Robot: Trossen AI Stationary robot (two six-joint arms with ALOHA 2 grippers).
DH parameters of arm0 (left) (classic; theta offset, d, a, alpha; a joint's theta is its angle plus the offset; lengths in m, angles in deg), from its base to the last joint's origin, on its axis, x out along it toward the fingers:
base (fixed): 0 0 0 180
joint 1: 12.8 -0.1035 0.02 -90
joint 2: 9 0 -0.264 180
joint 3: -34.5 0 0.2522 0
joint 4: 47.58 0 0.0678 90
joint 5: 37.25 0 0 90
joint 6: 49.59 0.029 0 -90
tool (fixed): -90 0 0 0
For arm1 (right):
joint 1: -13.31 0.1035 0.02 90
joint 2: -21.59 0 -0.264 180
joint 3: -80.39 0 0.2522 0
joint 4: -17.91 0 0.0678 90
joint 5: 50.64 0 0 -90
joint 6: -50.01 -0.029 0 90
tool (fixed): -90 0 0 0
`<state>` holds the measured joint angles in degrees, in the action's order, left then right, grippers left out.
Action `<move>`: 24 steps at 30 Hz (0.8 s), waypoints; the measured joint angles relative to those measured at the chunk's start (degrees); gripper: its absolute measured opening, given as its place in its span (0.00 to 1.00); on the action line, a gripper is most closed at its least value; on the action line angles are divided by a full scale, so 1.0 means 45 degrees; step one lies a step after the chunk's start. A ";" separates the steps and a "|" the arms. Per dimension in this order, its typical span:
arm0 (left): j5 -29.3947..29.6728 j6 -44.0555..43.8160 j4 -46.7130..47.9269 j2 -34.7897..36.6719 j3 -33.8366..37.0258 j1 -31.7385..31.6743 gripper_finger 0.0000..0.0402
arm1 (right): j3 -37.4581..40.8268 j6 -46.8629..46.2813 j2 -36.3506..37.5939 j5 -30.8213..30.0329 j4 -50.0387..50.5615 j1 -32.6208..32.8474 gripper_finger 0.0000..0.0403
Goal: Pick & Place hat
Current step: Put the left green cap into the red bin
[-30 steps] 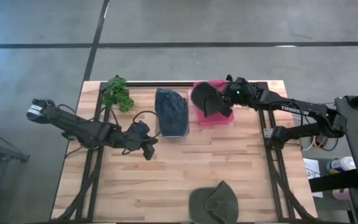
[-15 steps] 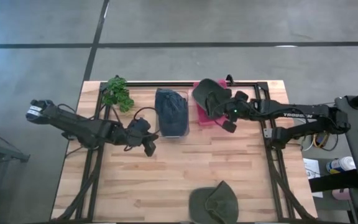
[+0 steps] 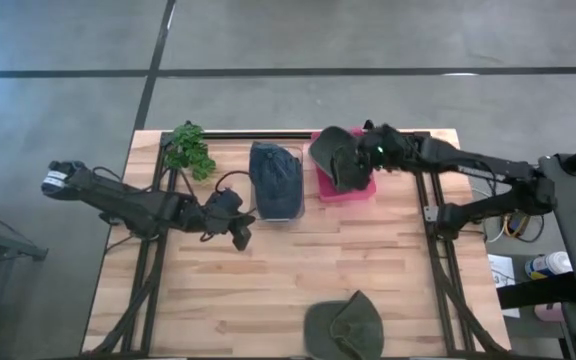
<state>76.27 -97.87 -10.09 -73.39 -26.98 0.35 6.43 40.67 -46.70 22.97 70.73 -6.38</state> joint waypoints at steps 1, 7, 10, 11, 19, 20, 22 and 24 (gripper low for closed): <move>-0.0016 -0.0130 0.0002 0.0001 0.0000 -0.0140 0.00 | -0.0302 -0.0233 -0.0373 0.0327 0.0252 -0.0285 0.36; -0.0687 0.0613 0.0072 -0.0001 0.0023 -0.1938 0.00 | -0.2499 -0.1155 -0.3904 0.1163 0.2981 -0.0526 0.50; -0.1299 0.1947 0.0070 0.0003 0.0024 -0.2770 0.00 | -0.3355 -0.0612 -0.5228 0.0976 0.3009 0.0065 0.53; -0.1483 0.2368 0.0074 -0.0001 0.0024 -0.2988 0.00 | -0.3575 -0.0508 -0.5564 0.0970 0.2974 0.0272 0.53; -0.1584 0.4508 0.0209 0.0000 0.0034 -0.3755 0.00 | -0.3738 -0.0414 -0.7021 -0.0488 0.1958 0.1027 0.53; -0.1550 0.4693 0.0210 0.0000 0.0034 -0.3803 0.00 | -0.3693 -0.0343 -0.7124 -0.0792 0.1812 0.1047 0.53; -0.1455 0.5113 0.0209 -0.0001 0.0034 -0.3867 0.00 | -0.3645 -0.0032 -0.7342 -0.1215 0.1420 0.1047 0.52; -0.1244 0.5575 0.0208 0.0001 0.0034 -0.3911 0.00 | -0.3649 0.0226 -0.7531 -0.1196 0.0907 0.1015 0.51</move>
<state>70.67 -72.78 -9.16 -73.39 -26.83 -17.25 -9.99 41.68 -80.59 17.59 74.81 -1.81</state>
